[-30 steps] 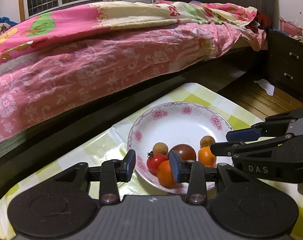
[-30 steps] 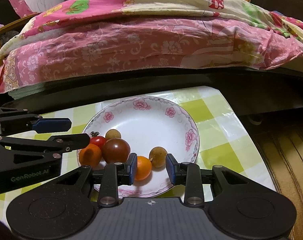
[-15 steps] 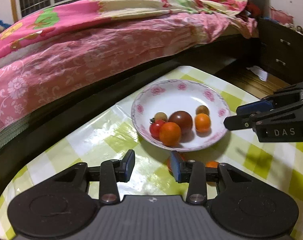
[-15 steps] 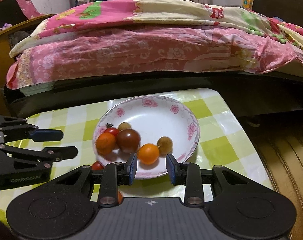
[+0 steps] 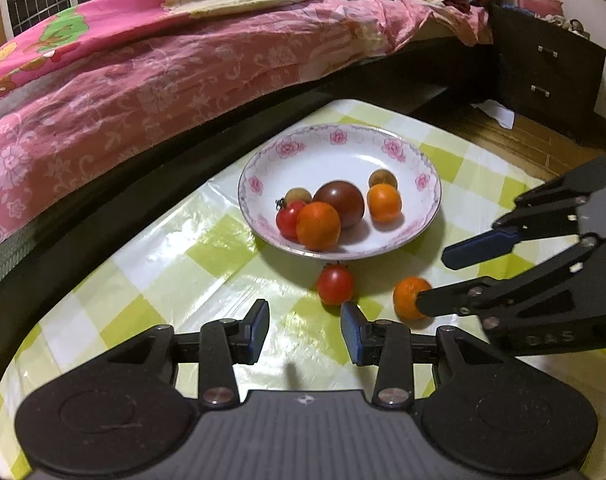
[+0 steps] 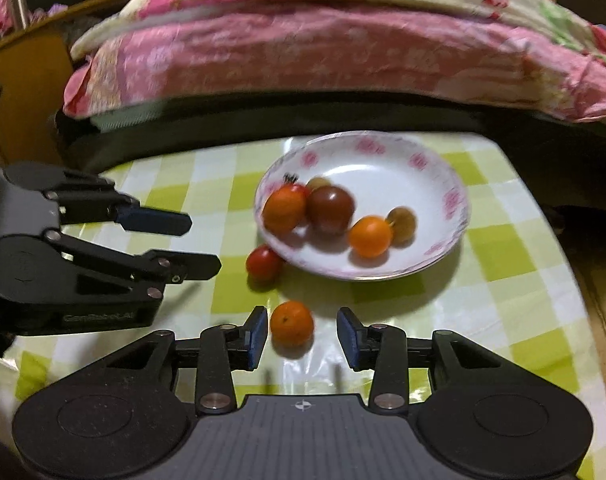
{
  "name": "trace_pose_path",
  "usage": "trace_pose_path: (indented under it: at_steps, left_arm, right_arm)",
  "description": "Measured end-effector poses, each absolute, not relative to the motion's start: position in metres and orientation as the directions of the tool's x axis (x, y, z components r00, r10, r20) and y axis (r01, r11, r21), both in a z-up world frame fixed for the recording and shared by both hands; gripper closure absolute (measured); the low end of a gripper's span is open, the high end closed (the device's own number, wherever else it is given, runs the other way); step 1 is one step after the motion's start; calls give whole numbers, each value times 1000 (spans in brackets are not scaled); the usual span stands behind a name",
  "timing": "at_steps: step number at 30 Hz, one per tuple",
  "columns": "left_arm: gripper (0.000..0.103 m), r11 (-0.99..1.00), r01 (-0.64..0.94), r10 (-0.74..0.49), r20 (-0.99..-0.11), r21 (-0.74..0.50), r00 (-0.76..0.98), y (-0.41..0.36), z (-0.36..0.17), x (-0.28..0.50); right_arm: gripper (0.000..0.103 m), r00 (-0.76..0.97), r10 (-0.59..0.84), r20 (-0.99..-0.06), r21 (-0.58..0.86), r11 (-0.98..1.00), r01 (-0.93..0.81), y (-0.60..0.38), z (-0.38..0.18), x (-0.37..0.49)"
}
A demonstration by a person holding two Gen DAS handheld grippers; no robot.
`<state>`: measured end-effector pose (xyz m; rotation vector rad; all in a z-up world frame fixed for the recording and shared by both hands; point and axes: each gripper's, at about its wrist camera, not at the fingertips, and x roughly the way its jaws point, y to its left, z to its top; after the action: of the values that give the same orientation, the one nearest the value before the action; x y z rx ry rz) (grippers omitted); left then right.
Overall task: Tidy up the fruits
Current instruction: 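Grasp the last small orange with the right tool while left moves toward the cherry tomato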
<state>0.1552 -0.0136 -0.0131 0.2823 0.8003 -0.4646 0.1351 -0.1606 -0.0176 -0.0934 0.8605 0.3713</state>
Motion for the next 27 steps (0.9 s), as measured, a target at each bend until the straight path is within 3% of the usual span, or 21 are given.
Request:
trace_pose_path:
  at_steps: [5, 7, 12, 27]
  left_arm:
    - [56, 866, 496, -287, -758, 56, 586, -9, -20, 159]
    - [56, 866, 498, -289, -760, 52, 582, -10, -22, 160]
    - [56, 864, 503, -320, -767, 4, 556, -17, -24, 165]
    - [56, 867, 497, -292, -767, 40, 572, -48, -46, 188]
  right_arm:
    - [69, 566, 274, -778, 56, 927, -372, -149, -30, 146]
    - [79, 554, 267, -788, 52, 927, -372, -147, -33, 150]
    - [79, 543, 273, -794, 69, 928, -365, -155, -33, 147]
    - [77, 539, 290, -791, 98, 929, -356, -185, -34, 136]
